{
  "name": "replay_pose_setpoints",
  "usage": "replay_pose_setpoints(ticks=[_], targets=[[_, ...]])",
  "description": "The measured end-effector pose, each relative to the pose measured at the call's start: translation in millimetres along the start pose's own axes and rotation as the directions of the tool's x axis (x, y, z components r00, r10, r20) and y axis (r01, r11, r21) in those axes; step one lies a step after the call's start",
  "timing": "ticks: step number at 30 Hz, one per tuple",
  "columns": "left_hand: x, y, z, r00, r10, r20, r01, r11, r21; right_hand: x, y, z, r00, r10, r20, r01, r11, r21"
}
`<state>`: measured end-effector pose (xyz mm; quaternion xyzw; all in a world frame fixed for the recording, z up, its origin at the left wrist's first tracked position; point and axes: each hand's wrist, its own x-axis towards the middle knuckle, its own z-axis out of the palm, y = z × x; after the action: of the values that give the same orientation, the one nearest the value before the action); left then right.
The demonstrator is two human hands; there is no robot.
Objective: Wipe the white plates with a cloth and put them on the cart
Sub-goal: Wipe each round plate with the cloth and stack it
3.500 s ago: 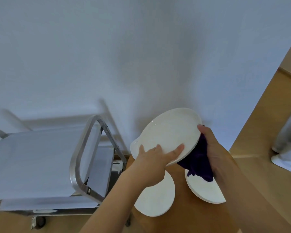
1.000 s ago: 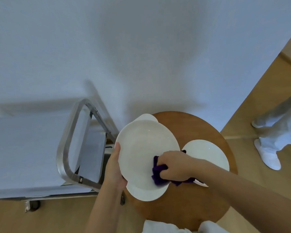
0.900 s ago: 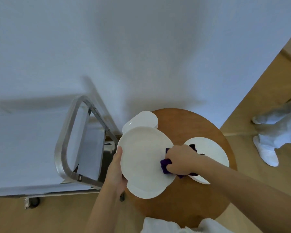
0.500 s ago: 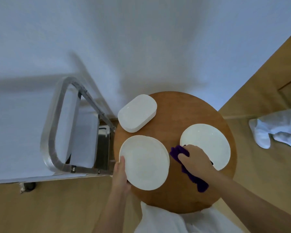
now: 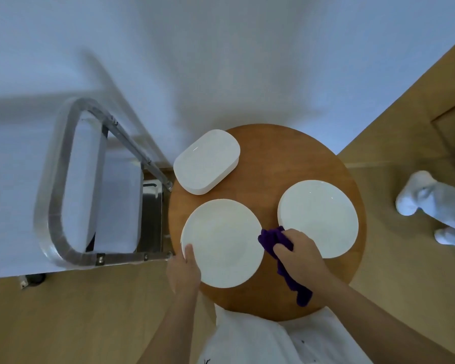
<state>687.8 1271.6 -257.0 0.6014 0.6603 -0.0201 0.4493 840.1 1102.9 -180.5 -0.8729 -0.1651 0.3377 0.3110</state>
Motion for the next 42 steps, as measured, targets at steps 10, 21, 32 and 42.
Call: replay_pose_setpoints(ticks=[10, 21, 32, 42], targets=[[26.3, -8.9, 15.0, 0.992, -0.066, -0.108, 0.097, 0.944, 0.315, 0.5, 7.7, -9.2, 0.998, -0.068, -0.006, 0.068, 0.997, -0.048], [-21.0, 62.2, 98.8, 0.919, 0.380, 0.101, -0.383, 0.805, 0.453, 12.5, 31.6, -36.3, 0.996, 0.048, -0.070, -0.042, 0.995, 0.085], [-40.3, 116.9, 180.5, 0.872, 0.202, 0.446, -0.469, 0.608, 0.641, 11.8, 75.6, -88.4, 0.965, 0.188, -0.184, -0.139, 0.958, 0.250], [-44.2, 128.2, 177.6, 0.893, 0.322, 0.314, -0.391, 0.901, 0.189, 6.1, 89.9, -102.1, 0.955, 0.233, -0.182, -0.152, 0.915, 0.375]])
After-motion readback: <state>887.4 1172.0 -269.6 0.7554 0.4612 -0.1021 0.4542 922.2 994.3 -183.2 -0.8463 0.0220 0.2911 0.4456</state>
